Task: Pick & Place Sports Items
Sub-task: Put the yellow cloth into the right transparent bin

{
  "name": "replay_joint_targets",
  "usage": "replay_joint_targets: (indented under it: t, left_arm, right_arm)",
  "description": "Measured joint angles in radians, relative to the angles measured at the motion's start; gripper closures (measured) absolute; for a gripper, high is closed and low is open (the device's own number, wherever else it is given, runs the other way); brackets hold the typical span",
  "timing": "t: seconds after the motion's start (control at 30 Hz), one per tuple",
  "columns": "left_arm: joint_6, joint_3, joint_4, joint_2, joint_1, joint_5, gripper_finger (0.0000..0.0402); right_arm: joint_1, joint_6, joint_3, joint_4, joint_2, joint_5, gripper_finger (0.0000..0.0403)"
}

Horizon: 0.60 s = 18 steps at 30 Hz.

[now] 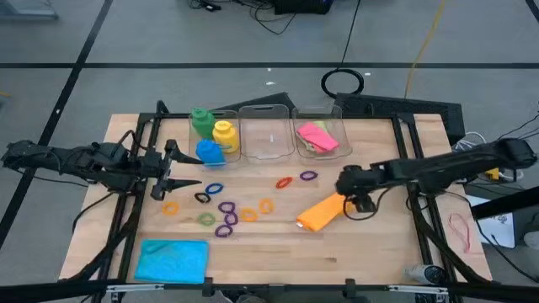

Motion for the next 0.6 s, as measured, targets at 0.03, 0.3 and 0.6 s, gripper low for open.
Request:
replay_joint_targets:
  t: [0.03, 0.3, 0.6]
  left_arm:
    - [0.000, 0.000, 0.000, 0.000, 0.000, 0.000, 0.0105]
    - [0.000, 0.000, 0.000, 0.000, 0.000, 0.000, 0.0105]
    - [0.000, 0.000, 0.000, 0.000, 0.000, 0.000, 0.0105]
  right_arm:
    - [-0.001, -0.015, -0.005, -0.017, 0.006, 0.000, 0.0205]
    - [0.091, -0.110, -0.027, -0.033, 0.008, 0.005, 0.0227]
    - [0.154, -0.180, -0.027, -0.001, 0.008, 0.186, 0.0279]
